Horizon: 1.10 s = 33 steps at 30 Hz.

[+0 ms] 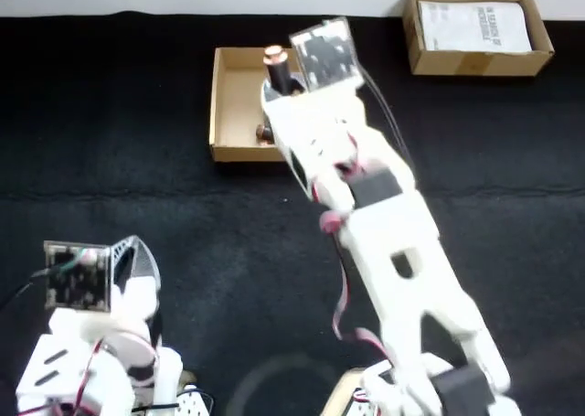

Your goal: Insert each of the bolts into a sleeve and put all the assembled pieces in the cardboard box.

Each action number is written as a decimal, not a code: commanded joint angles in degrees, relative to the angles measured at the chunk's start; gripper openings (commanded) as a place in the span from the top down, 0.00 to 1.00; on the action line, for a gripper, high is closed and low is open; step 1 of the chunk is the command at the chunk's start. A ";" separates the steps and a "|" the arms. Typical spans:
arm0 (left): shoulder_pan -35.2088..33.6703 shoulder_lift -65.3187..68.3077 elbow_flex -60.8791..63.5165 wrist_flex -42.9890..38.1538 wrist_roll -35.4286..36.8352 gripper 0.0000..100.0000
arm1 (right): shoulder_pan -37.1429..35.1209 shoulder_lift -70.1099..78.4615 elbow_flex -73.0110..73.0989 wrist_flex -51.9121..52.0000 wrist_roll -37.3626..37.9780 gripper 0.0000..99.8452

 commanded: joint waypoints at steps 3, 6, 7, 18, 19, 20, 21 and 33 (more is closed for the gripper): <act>-5.14 -0.31 9.19 -4.75 -0.26 0.99 | 3.03 15.43 -16.22 -1.80 0.62 0.99; -7.60 -0.31 14.73 -6.15 -0.26 0.99 | 4.26 25.01 -23.43 -1.80 0.70 0.99; -8.48 -0.40 16.31 -6.59 -0.26 0.99 | 5.05 28.09 -25.71 -1.80 0.70 0.99; -14.37 -0.40 32.31 -14.15 -0.18 0.99 | 6.90 51.65 -42.59 2.51 2.99 0.97; -14.64 -0.40 32.92 -14.24 -0.18 0.99 | 6.37 52.18 -43.74 5.23 4.92 0.95; -14.64 -0.40 33.36 -14.24 -0.18 0.99 | 6.11 52.70 -44.97 7.78 6.07 0.92; -14.64 -0.40 33.71 -14.24 -0.18 0.99 | 5.93 53.23 -46.20 9.54 5.89 0.90; -14.64 -0.40 38.29 -13.80 -0.26 0.99 | 6.37 50.77 -63.34 33.80 4.22 0.88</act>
